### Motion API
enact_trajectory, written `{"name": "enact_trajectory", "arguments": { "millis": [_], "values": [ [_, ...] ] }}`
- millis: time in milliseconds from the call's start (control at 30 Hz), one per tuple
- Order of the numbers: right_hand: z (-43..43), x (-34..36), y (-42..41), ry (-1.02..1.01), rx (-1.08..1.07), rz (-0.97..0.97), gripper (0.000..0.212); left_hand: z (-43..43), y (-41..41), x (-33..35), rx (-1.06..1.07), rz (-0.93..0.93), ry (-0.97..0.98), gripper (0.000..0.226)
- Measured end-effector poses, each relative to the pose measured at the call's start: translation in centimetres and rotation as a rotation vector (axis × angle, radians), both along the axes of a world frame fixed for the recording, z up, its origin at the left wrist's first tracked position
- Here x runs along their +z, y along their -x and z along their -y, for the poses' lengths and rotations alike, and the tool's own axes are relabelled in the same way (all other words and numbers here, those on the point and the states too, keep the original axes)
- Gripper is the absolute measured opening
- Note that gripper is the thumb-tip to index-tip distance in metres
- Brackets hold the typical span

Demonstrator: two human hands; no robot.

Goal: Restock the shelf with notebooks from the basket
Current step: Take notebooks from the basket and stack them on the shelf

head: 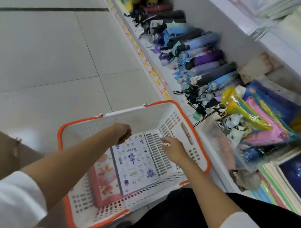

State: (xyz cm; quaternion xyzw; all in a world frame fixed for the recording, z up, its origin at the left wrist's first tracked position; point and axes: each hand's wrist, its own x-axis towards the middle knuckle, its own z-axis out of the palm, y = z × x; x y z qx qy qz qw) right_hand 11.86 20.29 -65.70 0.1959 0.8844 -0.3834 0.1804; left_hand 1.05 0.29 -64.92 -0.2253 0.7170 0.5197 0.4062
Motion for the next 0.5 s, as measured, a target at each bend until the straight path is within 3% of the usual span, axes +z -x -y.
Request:
{"name": "enact_trajectory", "arguments": {
  "millis": [133, 333, 367, 467, 500],
  "values": [
    [0.2, -3.3, -0.7, 0.146, -0.161, 0.054, 0.043, -0.1, -1.2, -5.2, -0.048, 0.065, 0.103, 0.010],
    [-0.1, -5.8, -0.7, 0.186, -0.211, 0.068, 0.042, 0.7, -4.0, -11.7, -0.125, 0.122, 0.296, 0.010],
    [-0.1, -6.1, -0.8, 0.185, -0.211, 0.069, 0.042, 1.0, -4.6, -12.6, -0.110, 0.166, 0.293, 0.020],
    [-0.3, -7.1, -1.1, 0.207, -0.239, 0.088, 0.042, 2.5, -5.8, -19.5, -0.018, 0.237, 0.210, 0.085],
    [-0.4, -7.4, -1.3, 0.212, -0.245, 0.095, 0.043, 2.9, -5.9, -22.3, 0.014, 0.234, 0.221, 0.092]
  ]
}}
